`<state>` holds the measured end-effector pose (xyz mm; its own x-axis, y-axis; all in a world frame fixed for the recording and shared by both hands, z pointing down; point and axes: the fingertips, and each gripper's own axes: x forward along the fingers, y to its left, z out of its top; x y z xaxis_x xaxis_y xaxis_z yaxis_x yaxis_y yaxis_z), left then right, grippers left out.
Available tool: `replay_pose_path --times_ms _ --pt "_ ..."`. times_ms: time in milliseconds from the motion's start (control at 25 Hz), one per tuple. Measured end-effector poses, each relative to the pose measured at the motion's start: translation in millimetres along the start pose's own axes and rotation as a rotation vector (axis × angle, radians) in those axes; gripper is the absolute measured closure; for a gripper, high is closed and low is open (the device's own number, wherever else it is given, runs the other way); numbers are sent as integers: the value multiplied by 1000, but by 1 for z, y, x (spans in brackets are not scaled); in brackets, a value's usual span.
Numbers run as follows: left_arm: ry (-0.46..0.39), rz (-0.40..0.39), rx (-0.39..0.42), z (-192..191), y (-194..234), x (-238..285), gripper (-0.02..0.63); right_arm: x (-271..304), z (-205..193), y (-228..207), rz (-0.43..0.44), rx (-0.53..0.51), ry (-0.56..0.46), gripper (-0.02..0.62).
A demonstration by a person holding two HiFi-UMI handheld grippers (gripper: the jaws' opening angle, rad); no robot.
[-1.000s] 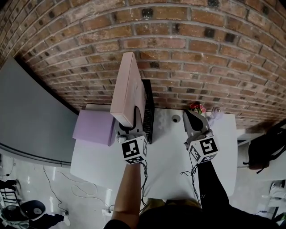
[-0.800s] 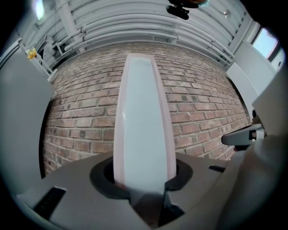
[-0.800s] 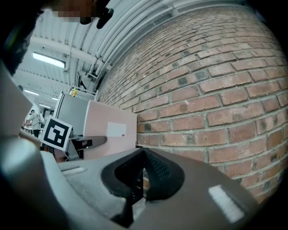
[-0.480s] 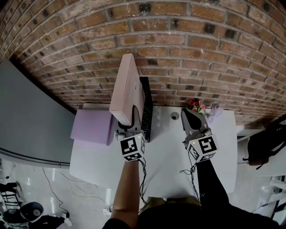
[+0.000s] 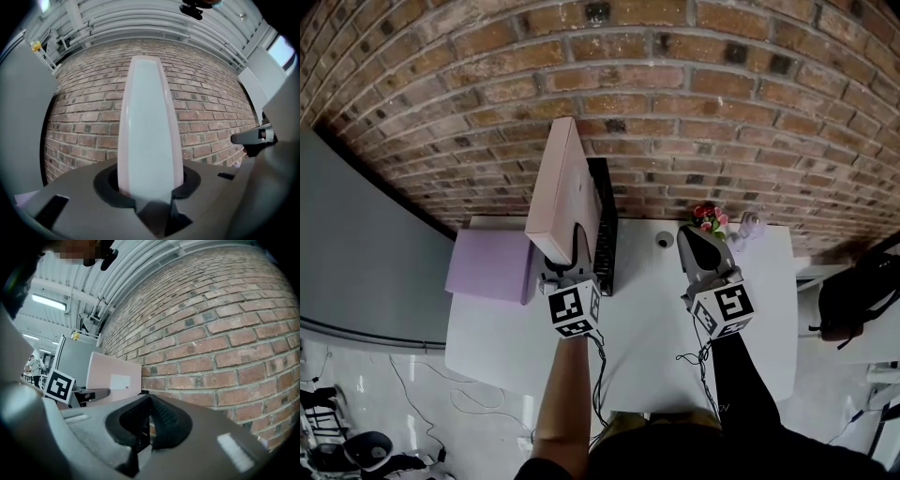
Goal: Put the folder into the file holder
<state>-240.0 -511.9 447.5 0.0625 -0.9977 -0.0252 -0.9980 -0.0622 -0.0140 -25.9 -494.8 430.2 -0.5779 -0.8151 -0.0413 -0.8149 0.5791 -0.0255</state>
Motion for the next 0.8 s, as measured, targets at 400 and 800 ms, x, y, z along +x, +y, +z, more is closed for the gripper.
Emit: replay_pose_path --times_ms 400,800 --pt "2 4 -71 0 2 1 456 3 -2 3 6 8 1 595" --pt "-80 13 -84 6 3 -4 457 2 -9 2 2 16 9 595"
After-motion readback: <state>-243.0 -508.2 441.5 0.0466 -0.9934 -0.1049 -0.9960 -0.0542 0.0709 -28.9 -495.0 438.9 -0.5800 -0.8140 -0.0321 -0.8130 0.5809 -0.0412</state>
